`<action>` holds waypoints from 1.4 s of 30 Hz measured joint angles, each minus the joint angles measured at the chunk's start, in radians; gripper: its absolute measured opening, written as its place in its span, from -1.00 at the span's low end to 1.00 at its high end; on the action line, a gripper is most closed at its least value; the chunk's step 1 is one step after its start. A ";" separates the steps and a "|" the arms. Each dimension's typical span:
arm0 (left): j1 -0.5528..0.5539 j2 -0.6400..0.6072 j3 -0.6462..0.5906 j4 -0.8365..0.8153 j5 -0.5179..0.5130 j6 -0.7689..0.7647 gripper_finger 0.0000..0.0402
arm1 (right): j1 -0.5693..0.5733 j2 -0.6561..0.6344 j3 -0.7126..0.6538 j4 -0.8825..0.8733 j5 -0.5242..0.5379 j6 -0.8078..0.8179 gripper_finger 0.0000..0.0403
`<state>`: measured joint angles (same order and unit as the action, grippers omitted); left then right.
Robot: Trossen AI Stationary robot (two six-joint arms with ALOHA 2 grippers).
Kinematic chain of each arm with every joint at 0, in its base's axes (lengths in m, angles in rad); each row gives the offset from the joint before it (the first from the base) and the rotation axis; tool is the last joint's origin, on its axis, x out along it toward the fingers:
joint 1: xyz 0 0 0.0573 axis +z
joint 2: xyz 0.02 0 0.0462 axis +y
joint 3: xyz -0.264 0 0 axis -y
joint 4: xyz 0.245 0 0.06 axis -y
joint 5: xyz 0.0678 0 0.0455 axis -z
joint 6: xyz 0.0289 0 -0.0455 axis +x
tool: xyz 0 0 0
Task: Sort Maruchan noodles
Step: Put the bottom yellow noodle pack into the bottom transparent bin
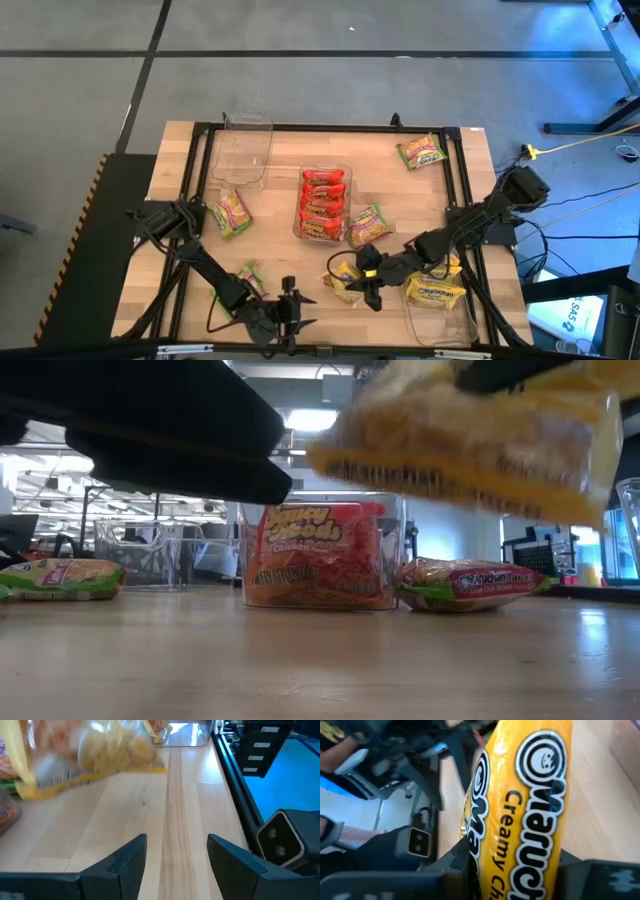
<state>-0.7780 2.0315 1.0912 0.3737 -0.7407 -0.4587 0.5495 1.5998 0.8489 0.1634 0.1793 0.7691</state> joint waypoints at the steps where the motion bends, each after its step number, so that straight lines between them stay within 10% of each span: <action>1: 0.000 0.000 0.000 0.000 0.003 0.000 0.02 | 0.000 -0.014 0.001 -0.006 -0.008 -0.014 -0.48; 15: 0.002 -0.002 0.000 0.000 0.006 -0.001 0.02 | 0.057 -0.243 0.013 -0.177 -0.164 -0.015 -0.48; 30: 0.011 -0.002 0.001 0.001 0.006 -0.007 0.02 | 0.398 -0.322 0.266 -0.998 -0.134 0.381 -0.46; 42: 0.032 -0.002 0.001 0.001 0.007 -0.010 0.02 | 0.512 -0.225 0.138 -0.965 -0.109 0.465 -0.45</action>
<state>-0.7463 2.0296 1.0924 0.3748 -0.7337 -0.4690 1.0611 1.3752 0.9866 -0.8017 0.0699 1.2337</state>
